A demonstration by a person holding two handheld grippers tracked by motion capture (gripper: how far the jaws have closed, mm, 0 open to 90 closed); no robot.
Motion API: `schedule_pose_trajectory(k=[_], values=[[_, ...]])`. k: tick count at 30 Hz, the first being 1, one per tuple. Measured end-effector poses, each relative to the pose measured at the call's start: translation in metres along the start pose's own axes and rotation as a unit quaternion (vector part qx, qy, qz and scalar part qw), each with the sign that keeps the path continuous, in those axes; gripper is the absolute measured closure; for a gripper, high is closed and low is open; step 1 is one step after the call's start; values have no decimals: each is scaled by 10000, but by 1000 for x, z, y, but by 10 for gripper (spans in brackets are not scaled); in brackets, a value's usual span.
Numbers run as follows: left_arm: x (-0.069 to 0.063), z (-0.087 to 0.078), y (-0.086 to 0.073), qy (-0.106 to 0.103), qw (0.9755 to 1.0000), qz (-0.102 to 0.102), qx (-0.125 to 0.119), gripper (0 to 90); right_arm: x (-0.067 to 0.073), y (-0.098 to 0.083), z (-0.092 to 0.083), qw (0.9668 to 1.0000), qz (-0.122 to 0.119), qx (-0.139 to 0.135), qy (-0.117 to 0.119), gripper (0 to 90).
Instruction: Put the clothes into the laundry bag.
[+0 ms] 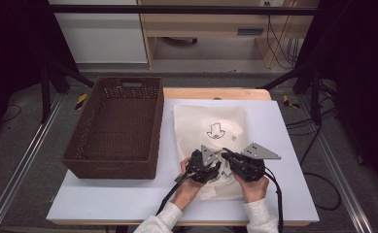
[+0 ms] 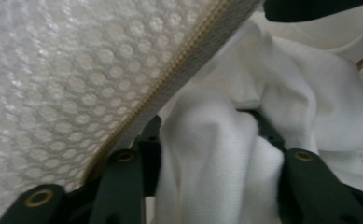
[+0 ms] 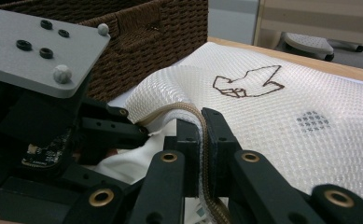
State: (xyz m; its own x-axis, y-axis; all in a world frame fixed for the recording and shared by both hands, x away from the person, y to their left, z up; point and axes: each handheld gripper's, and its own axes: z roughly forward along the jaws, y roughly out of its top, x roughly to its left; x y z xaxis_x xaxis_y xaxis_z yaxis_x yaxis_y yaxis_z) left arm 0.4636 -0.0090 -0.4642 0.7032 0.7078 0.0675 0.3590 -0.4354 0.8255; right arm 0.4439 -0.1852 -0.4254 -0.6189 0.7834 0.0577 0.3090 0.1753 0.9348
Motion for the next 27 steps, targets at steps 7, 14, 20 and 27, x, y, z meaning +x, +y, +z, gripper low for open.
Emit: schedule_pose_trajectory(k=[7, 14, 20, 27], values=[[-4, -32, -5, -302, 9995, 5, -45, 300, -1, 0, -1, 10000, 45, -21, 4, 862], [-8, -72, -8, -567, 9982, 138, -129, 242, -1, 0, -2, 10000, 44, -32, 8, 861], [-8, -81, -30, -509, 9985, 157, 113, 289, -1, -1, -2, 10000, 42, -17, 14, 861], [0, -58, -47, -515, 9981, -71, 332, 671, 0, -1, 0, 10000, -17, 21, 24, 861]])
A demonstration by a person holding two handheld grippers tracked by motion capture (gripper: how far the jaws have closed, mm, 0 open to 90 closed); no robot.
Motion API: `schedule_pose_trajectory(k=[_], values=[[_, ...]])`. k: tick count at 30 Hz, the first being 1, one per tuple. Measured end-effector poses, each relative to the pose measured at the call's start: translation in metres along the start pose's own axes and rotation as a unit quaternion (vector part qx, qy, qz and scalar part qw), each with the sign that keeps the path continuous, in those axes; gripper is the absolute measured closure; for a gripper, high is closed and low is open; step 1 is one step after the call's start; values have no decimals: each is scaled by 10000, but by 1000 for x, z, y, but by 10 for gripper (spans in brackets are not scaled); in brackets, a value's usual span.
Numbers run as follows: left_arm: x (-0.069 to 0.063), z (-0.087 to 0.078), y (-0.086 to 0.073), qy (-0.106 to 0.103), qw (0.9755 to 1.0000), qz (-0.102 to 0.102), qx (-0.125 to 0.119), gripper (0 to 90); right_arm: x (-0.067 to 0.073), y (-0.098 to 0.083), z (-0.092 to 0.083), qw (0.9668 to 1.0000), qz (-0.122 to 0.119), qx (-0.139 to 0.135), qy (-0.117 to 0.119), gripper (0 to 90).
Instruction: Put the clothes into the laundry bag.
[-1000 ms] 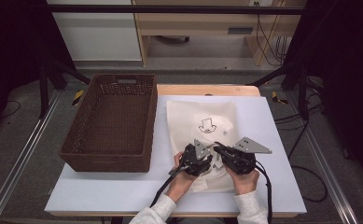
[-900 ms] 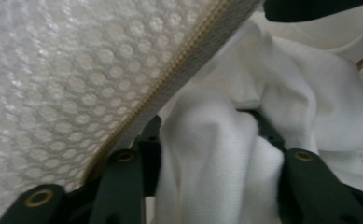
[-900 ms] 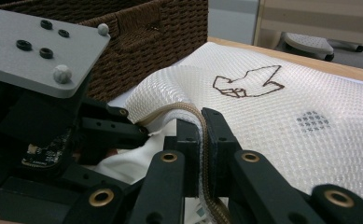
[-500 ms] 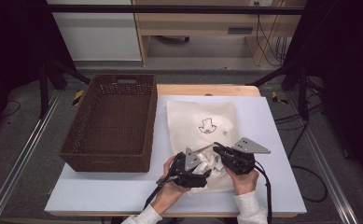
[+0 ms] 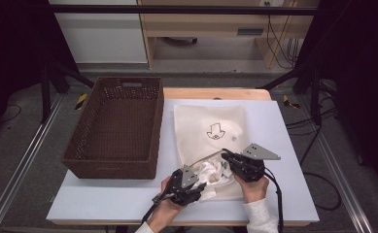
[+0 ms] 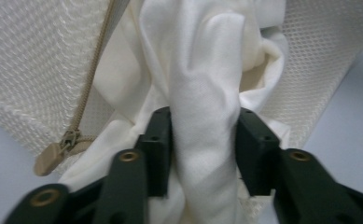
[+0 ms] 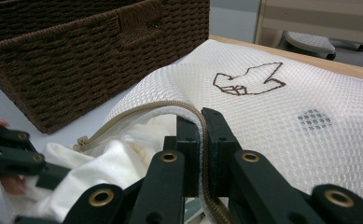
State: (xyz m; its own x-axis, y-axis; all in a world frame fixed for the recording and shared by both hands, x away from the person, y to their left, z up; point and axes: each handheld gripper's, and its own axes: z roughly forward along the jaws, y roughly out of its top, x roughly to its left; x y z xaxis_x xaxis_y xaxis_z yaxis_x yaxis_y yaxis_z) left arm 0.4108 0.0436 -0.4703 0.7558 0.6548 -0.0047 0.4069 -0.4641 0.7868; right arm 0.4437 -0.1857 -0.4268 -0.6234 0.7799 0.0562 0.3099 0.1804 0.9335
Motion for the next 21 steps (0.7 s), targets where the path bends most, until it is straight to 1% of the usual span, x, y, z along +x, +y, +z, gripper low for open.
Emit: schedule_pose_trajectory(k=[2, 4, 6, 8, 9, 12, 13, 15, 17, 21], values=[[-1, 4, 1, 47, 10000, 53, -3, 746, 0, 0, 0, 10000, 20, 3, 5, 861], [-4, 5, 3, 98, 9999, 93, -24, 771, 0, 0, 0, 10000, 14, 1, 8, 862], [-5, 6, 9, 54, 9999, 101, -63, 778, 0, 0, 0, 10000, 24, -7, 14, 862], [-7, 9, 14, -17, 9999, 51, -147, 780, 0, 0, 0, 10000, 28, -5, 20, 862], [-8, 12, 18, -27, 9999, 69, -153, 781, 0, 0, 0, 10000, 25, -6, 20, 862], [-11, 23, 29, 30, 9998, 149, -123, 783, 0, 1, -1, 10000, 43, -24, 19, 862], [-12, 26, 32, 81, 9997, 180, -142, 783, 0, 1, -1, 10000, 78, -34, 20, 862], [-11, 34, 40, 92, 9997, 148, -153, 784, -1, 1, -2, 10000, 51, -54, 24, 862], [-9, 40, 44, 140, 9997, 133, -164, 784, 0, 2, -3, 9999, 88, -64, 21, 862], [-3, 54, 48, 291, 9994, 87, -182, 780, 1, 2, -3, 10000, 53, -63, 47, 862]])
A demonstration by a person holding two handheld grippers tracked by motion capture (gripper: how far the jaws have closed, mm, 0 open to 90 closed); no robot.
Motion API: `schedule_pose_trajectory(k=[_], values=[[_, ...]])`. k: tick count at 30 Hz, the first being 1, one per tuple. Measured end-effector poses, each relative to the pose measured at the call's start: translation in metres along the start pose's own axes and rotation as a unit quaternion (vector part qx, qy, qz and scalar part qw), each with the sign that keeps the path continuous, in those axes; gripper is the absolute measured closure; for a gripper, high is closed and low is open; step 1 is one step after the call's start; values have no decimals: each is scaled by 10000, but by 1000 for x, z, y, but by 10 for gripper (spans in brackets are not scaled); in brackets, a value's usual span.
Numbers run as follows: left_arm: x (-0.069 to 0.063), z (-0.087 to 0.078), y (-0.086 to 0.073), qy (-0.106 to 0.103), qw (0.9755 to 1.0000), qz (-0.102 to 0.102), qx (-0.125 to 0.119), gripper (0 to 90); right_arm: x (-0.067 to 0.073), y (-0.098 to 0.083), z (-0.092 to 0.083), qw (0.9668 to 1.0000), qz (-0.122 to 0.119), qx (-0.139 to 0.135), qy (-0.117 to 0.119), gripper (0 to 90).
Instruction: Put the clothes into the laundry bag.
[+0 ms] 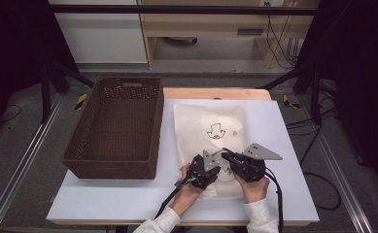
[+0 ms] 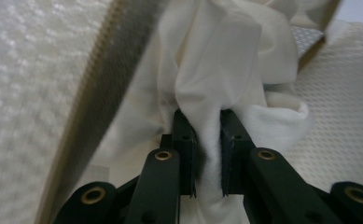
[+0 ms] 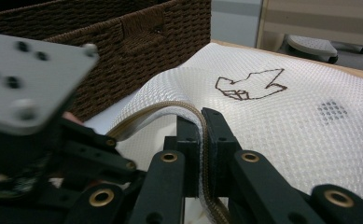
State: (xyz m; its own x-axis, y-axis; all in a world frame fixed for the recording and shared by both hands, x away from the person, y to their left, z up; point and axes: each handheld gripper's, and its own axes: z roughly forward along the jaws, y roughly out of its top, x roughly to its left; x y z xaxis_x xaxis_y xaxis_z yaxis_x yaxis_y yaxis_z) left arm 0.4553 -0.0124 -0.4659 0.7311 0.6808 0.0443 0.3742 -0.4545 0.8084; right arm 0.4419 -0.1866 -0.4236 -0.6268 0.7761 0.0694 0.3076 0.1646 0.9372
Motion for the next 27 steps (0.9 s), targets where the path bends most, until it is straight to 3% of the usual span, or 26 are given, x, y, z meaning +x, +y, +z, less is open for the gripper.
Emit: schedule_pose_trajectory(k=[4, 7, 10, 12, 15, 17, 20, 25, 27], values=[[8, 10, -4, 128, 9999, -64, -81, 763, 1, 0, 1, 10000, 8, 19, -30, 863], [7, 8, -6, 150, 9998, -25, -87, 720, 1, -1, 2, 10000, -8, 63, -22, 863], [3, -3, -7, 103, 9999, -91, -87, 549, 1, -2, 3, 10000, -9, 82, -17, 863], [1, -15, -8, -69, 9999, -81, -97, 426, 0, -2, 4, 10000, -11, 77, -7, 863], [-3, -34, -10, -288, 9994, -106, -183, 332, 0, -2, 4, 10000, -18, 87, -6, 862], [-6, -45, -13, -364, 9993, -38, -125, 317, 0, -2, 3, 10000, -22, 74, -14, 862], [-10, -53, -21, -267, 9995, 107, 131, 298, 0, -2, 2, 10000, -13, 65, -21, 862], [-8, -49, -39, -132, 9985, 142, 516, 300, 0, -3, 3, 9999, -25, 96, -17, 861], [-7, -45, -43, -132, 9984, 95, 541, 303, 0, -2, 3, 10000, -23, 86, -10, 861]])
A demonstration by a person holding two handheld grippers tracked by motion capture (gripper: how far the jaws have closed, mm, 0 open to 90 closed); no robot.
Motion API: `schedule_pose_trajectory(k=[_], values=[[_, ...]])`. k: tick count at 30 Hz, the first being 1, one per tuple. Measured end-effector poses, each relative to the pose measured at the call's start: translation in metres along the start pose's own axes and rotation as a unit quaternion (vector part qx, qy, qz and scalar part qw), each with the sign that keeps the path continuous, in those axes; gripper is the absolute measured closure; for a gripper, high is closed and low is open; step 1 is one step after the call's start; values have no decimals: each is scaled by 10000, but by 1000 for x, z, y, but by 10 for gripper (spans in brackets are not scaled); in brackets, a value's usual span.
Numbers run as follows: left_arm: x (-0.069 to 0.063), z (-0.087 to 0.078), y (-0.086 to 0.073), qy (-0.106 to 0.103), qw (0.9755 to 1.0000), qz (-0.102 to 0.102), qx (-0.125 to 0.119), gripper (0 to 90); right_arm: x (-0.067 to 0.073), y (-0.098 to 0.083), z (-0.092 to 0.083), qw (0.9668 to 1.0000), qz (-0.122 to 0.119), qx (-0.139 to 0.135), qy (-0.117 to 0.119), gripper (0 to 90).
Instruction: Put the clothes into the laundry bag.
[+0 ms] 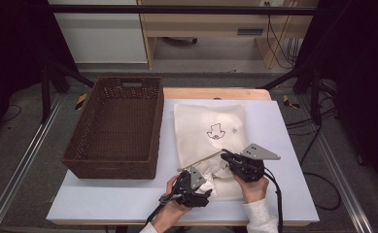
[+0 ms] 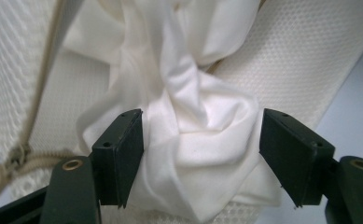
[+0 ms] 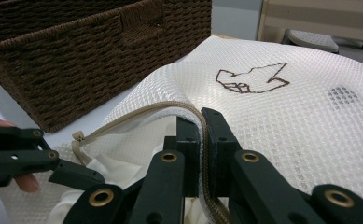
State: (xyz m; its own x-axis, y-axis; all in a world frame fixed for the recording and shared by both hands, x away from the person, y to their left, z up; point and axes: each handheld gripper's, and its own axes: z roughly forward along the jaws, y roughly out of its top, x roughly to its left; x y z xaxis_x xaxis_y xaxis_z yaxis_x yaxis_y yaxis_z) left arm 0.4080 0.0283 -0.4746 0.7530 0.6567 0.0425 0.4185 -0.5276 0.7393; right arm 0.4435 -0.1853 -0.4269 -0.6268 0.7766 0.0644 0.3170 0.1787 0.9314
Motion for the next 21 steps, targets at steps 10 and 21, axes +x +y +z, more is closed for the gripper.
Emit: schedule_pose_trajectory(k=[10, 21], values=[[-6, 10, 4, 325, 9992, 211, 50, 598, 1, 0, 1, 10000, 4, 7, 5, 861], [-4, 18, 25, 211, 9996, 72, -185, 831, 0, 0, 0, 10000, 8, 2, 18, 862]])
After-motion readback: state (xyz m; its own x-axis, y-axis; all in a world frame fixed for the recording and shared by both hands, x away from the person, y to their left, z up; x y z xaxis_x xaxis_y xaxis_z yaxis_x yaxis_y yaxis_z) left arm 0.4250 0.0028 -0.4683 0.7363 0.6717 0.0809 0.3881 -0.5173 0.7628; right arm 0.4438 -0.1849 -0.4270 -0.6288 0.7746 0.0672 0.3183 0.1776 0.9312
